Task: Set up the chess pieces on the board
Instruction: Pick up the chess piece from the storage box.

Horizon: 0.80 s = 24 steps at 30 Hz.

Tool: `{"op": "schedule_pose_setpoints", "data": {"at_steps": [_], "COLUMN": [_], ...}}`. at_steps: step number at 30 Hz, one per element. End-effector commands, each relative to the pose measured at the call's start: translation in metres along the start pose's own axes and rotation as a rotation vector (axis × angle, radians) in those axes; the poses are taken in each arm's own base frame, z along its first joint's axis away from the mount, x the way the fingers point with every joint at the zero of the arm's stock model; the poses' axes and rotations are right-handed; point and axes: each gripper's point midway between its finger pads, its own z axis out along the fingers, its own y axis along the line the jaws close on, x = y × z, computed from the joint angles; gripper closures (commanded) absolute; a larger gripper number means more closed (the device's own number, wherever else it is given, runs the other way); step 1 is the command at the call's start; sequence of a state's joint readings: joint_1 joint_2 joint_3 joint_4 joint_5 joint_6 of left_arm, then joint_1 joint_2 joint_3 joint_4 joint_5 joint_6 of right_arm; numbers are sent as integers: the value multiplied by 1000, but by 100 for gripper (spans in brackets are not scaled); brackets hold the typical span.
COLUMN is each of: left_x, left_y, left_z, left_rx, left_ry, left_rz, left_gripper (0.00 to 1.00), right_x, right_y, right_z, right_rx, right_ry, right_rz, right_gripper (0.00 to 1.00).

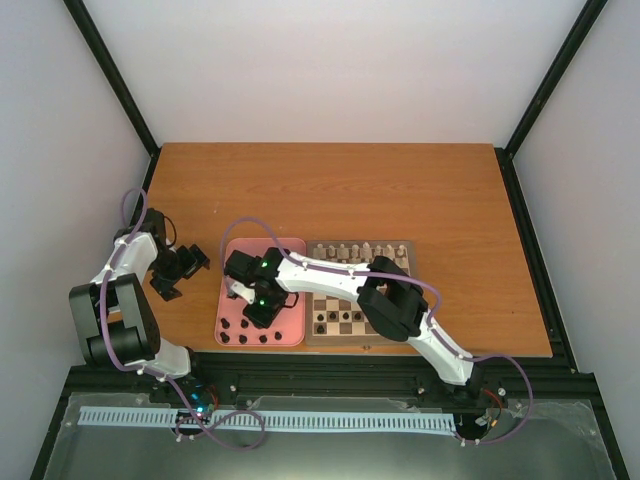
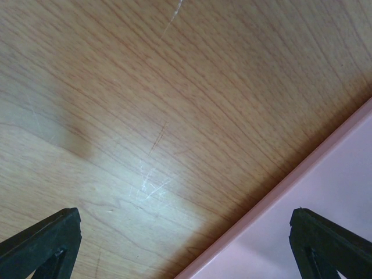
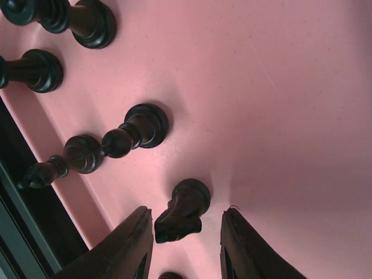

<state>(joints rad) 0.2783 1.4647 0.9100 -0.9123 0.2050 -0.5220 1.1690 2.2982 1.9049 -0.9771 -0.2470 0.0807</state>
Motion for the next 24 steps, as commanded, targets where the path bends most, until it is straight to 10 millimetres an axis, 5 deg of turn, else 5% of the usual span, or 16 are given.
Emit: {"op": "schedule_pose_setpoints", "data": {"at_steps": [1,11,17,24], "left_x": [-5,-6,-6,-8], "left_y": [-8,-8,-7,-8], "left_z": [-9,-9,-8,-9], "left_rx": [28,25,23,23], "left_ry": [-34,-35,-32,-37], "left_rz": [30,31,30,31], "left_gripper": [0,0,0,0], "right_x": [-7,-6,-6,-12], "right_y": [5,3,-1,-18], "right_z": [0,9,9,-14], "right_rx": [5,6,28,148], "right_ry": [-13,8,11,-54], "right_rz": [-22,-30,-26,1], "right_gripper": [67,80,96,97]}}
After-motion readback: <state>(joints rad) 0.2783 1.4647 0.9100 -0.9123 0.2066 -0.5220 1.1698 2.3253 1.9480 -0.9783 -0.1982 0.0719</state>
